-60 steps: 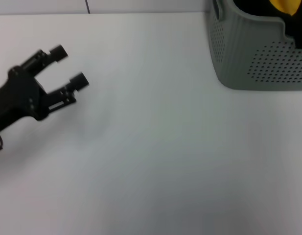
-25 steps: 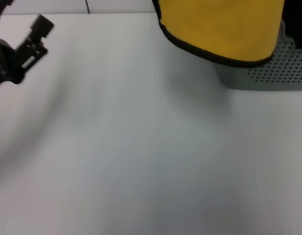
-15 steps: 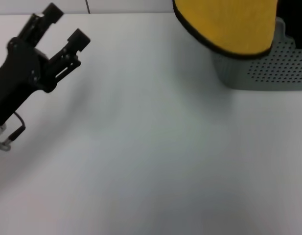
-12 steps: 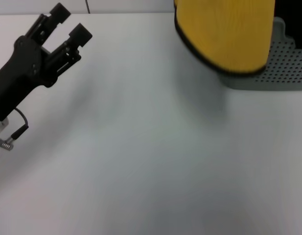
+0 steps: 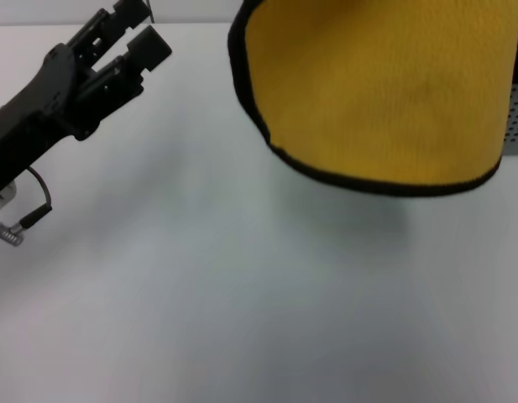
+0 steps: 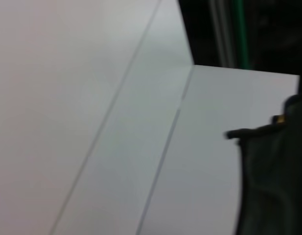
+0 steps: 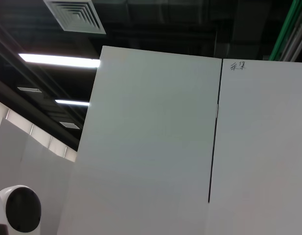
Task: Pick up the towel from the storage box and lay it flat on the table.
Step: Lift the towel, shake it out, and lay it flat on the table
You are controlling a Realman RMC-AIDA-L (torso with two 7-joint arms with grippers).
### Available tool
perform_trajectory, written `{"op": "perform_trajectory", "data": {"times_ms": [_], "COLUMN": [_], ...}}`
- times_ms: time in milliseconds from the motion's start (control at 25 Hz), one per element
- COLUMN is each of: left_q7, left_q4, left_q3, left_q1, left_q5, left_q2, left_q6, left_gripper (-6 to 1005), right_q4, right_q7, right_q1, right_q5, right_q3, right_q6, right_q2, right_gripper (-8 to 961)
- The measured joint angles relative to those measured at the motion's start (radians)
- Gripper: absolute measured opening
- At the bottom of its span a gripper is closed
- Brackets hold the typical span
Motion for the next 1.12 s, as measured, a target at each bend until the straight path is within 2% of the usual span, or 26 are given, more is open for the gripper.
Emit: {"op": "perform_trajectory", "data": {"times_ms": [200, 480, 920, 1120], "left_q7": [0.009, 0.044, 0.044, 0.047], "left_q4": [0.021, 0.022, 0.010, -0.013], "left_q3": [0.014, 0.018, 0.020, 0.033], "left_q1": [-0.003, -0.018, -0.063, -0.098], "left_q5": [0.004, 0.005, 0.005, 0.004], "left_q2": [-0.015, -0.039, -0.045, -0.049], "left_q6": [0.041, 0.071, 0.030, -0.015], "left_gripper": [862, 861, 861, 860], "right_q4": [0.000, 0.000, 0.064, 0.104], "right_q7": [0.000, -0.003, -0.009, -0.015], "right_q1": [0.001, 0.002, 0.045, 0.077], "right_q5": [0.001, 0.000, -0.012, -0.034], "right_q3": [0.000, 0.000, -0.015, -0.032], "right_q6": [0.019, 0.066, 0.079, 0.080], "right_q2": [0.003, -0.008, -0.018, -0.013], "right_gripper": [32, 35, 38, 40]}}
